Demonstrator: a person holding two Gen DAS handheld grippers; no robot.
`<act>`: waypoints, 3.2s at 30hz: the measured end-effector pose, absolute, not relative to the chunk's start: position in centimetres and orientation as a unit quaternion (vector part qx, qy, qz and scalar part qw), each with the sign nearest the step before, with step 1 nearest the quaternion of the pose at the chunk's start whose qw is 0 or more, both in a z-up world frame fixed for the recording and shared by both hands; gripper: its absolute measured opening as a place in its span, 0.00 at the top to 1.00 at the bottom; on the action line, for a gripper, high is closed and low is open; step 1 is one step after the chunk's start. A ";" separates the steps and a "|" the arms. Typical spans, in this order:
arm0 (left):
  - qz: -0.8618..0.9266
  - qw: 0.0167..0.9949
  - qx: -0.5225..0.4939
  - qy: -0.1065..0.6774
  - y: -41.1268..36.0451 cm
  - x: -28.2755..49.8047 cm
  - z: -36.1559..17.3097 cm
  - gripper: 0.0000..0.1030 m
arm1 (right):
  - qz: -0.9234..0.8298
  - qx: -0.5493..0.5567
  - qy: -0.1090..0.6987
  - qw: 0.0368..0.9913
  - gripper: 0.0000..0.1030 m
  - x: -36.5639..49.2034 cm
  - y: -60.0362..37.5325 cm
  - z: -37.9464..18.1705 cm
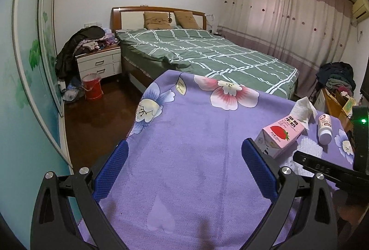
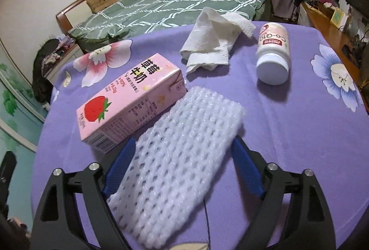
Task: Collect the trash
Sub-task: 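Reach the right gripper to the white foam net and grasp it, then carry the foam net with the right gripper into the bin and release, then grasp the white red-labelled supplement bottle with the left gripper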
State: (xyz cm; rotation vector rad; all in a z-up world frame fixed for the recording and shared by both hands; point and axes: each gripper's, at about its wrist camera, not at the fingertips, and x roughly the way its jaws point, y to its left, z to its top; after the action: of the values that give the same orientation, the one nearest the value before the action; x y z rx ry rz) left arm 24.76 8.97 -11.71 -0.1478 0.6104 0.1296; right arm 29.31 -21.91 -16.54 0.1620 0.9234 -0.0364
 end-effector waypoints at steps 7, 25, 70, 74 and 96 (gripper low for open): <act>0.060 0.949 -0.068 0.301 8.7 24.8 -11.8 0.06 | -0.018 0.053 0.443 0.895 0.44 28.6 -21.6 -16.8; 0.046 0.951 -0.049 0.303 7.3 24.8 -11.9 0.06 | 0.017 0.101 0.410 0.907 0.88 22.1 -29.0 -14.0; -0.203 0.912 0.081 0.347 -22.1 32.5 -11.0 0.06 | -0.251 0.158 0.356 0.886 0.64 9.9 -61.0 -14.2; -0.209 0.903 0.075 0.369 -24.0 36.0 -11.9 0.06 | -0.247 0.159 0.356 0.887 0.63 9.8 -61.1 -14.2; -0.207 0.867 0.119 0.438 -29.1 44.8 -16.7 0.53 | -0.231 0.164 0.367 0.886 0.61 10.2 -60.8 -15.1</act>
State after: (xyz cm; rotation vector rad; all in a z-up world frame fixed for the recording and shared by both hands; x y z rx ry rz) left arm 44.80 -29.12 -16.68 0.2494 0.9176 -0.4332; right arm 10.16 -60.82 -15.07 0.3417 0.7624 -0.4801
